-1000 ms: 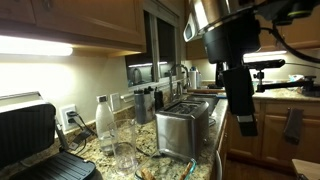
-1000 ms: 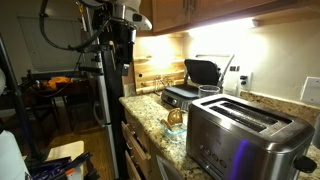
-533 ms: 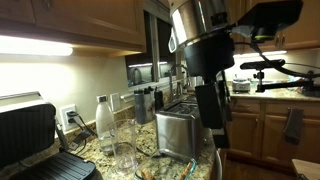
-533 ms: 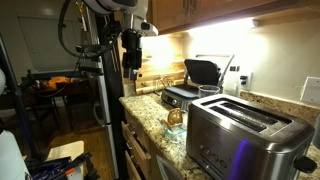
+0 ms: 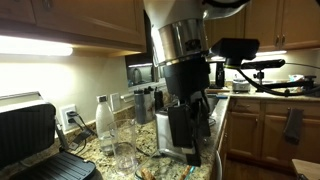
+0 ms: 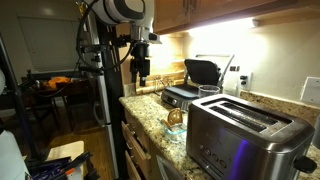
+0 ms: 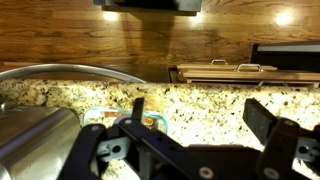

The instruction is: Put the two slices of bread in each of the two slots of the toaster

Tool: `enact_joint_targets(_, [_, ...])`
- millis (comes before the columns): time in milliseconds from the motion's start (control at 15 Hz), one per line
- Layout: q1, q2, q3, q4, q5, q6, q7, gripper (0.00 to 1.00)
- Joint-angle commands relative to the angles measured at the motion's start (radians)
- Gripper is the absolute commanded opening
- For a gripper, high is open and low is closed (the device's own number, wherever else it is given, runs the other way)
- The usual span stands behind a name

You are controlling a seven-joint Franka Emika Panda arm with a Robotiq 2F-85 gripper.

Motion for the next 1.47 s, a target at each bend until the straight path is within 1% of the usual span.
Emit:
enact_joint_targets(0, [0.014,0.054,-0.008,0.022,-0.027,0.065,0.026,1.0])
enact_joint_targets(200, [0.012,0.096,-0.015,0.039,-0.041,0.112,0.023,1.0])
enact_joint_targets(533, [0.01,0.168,-0.027,0.074,-0.096,0.17,0.041,1.0])
enact_joint_targets(867, [0.004,0.256,-0.058,0.118,-0.183,0.227,0.084,1.0])
enact_joint_targets(1133, [0.01,0.324,-0.089,0.159,-0.227,0.252,0.111,1.0])
enact_joint_targets(1400, [0.017,0.378,-0.112,0.196,-0.235,0.263,0.123,1.0])
